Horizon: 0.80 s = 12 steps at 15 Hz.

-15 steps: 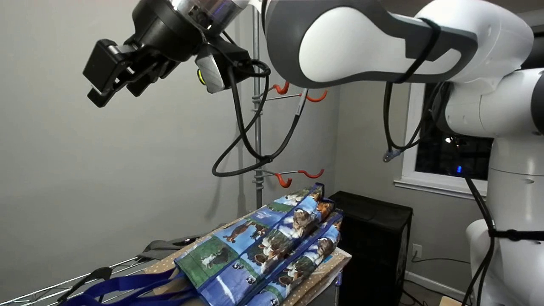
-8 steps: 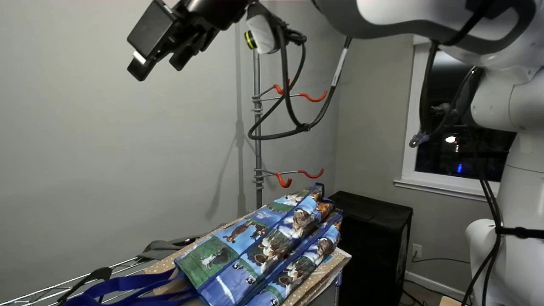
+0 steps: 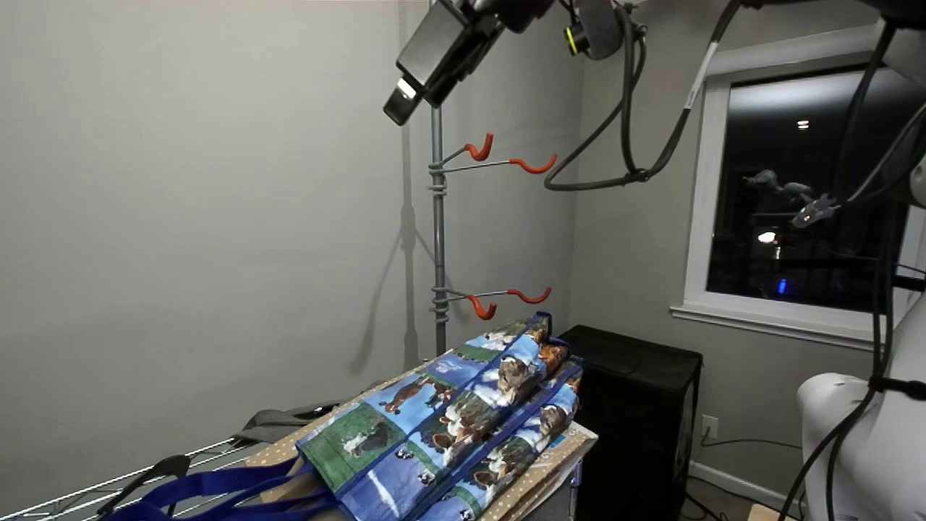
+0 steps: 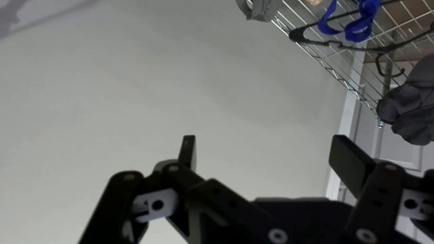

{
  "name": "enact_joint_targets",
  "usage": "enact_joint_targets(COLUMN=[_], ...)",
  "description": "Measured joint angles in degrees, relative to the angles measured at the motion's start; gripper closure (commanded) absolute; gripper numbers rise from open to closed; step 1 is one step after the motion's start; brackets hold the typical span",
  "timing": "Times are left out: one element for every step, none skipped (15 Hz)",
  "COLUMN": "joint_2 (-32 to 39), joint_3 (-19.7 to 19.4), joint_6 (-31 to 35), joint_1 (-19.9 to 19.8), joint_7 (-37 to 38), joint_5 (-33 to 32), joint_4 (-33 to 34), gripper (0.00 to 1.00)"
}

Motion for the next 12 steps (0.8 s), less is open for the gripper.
enact_joint_targets(joint_2=[-1.71,-3.22,-4.60,-5.77,-6.76,-7.57,-8.28,-8.88,-9.38,-9.83,-10.23,-10.60], joint_3=[-0.60,-1.19,-1.70,-2.16,-2.51,-2.83,-3.15,-3.35,-3.49,-3.61,-3.71,-3.82], joint_6=[-1.20,-2.28,-3.07,-3.66,-4.07,-4.24,-4.32,-4.37,-4.38,-4.38,-4.38,-4.38], joint_1=[-0.46,-0.85,-1.28,-1.61,-1.96,-2.19,-2.33,-2.47,-2.63,-2.73,-2.77,-2.77], joint_7=[-0.63,-1.23,-1.83,-2.25,-2.62,-2.87,-3.06,-3.19,-3.29,-3.35,-3.36,-3.36], joint_5=[1.42,2.65,3.70,4.55,5.25,5.90,6.54,7.08,7.64,8.28,8.80,9.26], joint_4=[-1.47,-2.89,-4.36,-5.74,-6.97,-8.11,-9.21,-10.17,-11.04,-11.91,-12.66,-13.34], gripper=[0.00,0.00,0.00,0.00,0.00,0.00,0.00,0.00,0.00,0.00,0.00,0.00])
